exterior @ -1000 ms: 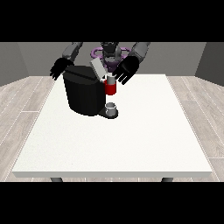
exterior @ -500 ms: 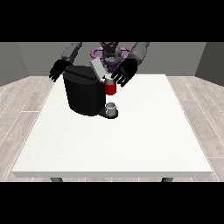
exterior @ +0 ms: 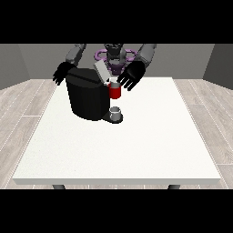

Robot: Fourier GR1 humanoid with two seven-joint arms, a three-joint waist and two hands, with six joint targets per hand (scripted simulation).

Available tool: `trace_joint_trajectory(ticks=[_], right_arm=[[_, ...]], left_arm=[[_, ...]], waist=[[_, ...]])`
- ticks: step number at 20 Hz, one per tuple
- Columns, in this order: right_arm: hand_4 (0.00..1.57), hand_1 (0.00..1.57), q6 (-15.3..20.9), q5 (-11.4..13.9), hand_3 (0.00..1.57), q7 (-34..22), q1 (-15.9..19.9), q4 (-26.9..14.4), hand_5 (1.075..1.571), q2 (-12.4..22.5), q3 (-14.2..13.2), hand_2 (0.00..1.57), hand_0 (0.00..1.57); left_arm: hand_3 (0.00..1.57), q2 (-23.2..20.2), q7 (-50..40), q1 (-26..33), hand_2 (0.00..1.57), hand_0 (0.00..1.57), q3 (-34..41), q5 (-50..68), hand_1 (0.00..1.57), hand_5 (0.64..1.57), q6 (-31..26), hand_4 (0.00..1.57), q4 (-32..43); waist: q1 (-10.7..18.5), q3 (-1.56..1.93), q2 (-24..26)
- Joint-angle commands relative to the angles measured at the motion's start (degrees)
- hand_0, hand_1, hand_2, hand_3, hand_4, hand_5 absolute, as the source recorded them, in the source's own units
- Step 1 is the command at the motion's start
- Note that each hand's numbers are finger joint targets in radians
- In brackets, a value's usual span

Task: Insert the coffee pod into the coffee machine and close the lid

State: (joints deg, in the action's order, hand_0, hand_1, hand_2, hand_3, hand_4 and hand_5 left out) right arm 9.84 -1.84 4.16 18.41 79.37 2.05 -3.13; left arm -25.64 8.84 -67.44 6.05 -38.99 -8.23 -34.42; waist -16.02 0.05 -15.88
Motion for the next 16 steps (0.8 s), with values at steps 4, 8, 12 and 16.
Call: trace_joint_trajectory(ticks=[4,8,12,16], right_arm=[[0.46,0.00,-2.3,-1.9,0.00,-1.6,1.1,0.3,1.571,2.5,-1.8,0.00,0.00],[0.41,0.00,0.2,-0.1,0.00,0.6,0.0,0.3,1.571,-0.3,0.0,0.00,0.00],[0.37,0.00,0.9,0.6,0.00,-1.3,-0.4,-0.8,1.571,-0.1,0.3,0.00,0.00],[0.34,0.00,1.0,0.1,0.00,1.4,-0.4,-4.4,1.571,-0.3,-1.1,0.00,0.00]], left_arm=[[0.90,-0.9,0.5,-0.3,1.09,1.02,0.4,-0.4,1.02,1.571,-0.7,0.37,0.5],[0.00,-1.1,3.6,1.4,0.00,0.00,-3.0,-3.5,0.00,1.571,-1.6,0.00,0.3],[0.00,1.3,0.5,1.6,0.00,0.00,-3.5,-4.0,0.00,1.571,-2.2,0.00,0.5],[0.00,1.9,-1.6,-0.8,0.00,0.00,-4.0,-4.5,0.00,1.571,-4.2,0.00,-1.5]], waist=[[-0.4,-0.04,0.0],[0.3,-0.04,-0.8],[0.5,-0.05,1.6],[2.0,-0.01,2.9]])
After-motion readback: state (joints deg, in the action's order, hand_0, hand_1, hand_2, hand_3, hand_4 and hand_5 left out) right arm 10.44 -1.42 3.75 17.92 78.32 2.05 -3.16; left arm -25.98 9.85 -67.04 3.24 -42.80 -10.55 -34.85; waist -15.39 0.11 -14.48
